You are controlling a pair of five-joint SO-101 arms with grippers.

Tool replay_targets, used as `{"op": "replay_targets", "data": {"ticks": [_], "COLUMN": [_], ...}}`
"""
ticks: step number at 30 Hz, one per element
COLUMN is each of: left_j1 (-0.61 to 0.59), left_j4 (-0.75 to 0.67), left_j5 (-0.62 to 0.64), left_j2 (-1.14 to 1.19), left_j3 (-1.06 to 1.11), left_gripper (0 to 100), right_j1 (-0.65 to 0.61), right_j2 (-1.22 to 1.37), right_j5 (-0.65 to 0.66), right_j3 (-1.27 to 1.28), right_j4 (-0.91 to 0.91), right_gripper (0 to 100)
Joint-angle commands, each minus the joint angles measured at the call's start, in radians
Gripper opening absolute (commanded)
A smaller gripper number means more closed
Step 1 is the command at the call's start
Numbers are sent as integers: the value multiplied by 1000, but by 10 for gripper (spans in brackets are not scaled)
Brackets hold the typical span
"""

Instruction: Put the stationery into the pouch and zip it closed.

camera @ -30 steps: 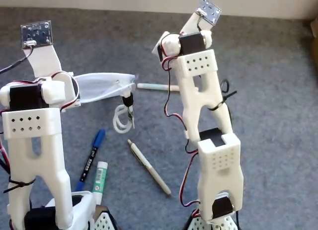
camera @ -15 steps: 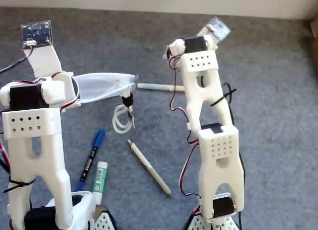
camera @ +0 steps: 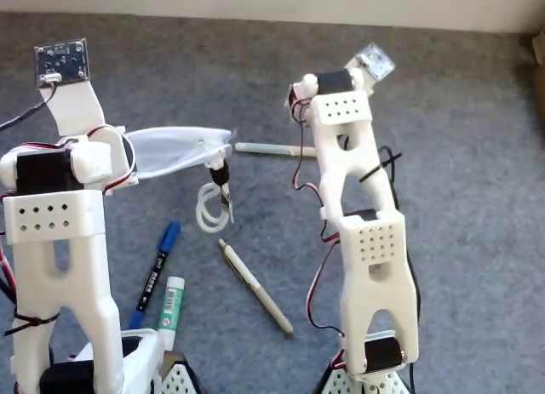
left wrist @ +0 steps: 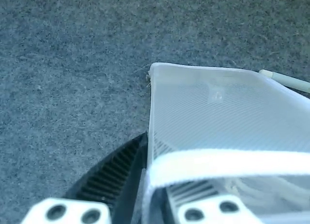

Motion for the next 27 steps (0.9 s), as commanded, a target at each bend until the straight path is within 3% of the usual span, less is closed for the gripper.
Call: {"op": "replay_targets", "data": {"ticks": [1,27], "left_j1": [-8,-8], "left_j4": [-18,-14], "left_j5": [8,8], "left_j2": [8,15], "left_j3": [12,13], "left_gripper": [11,11], "right_j1": [2,-48], "right_j2": [-25,91], "right_j5": [-54,-66], "right_j3": [-21,-22], "right_j4": [-4,-5], "right_gripper": [188,187]}}
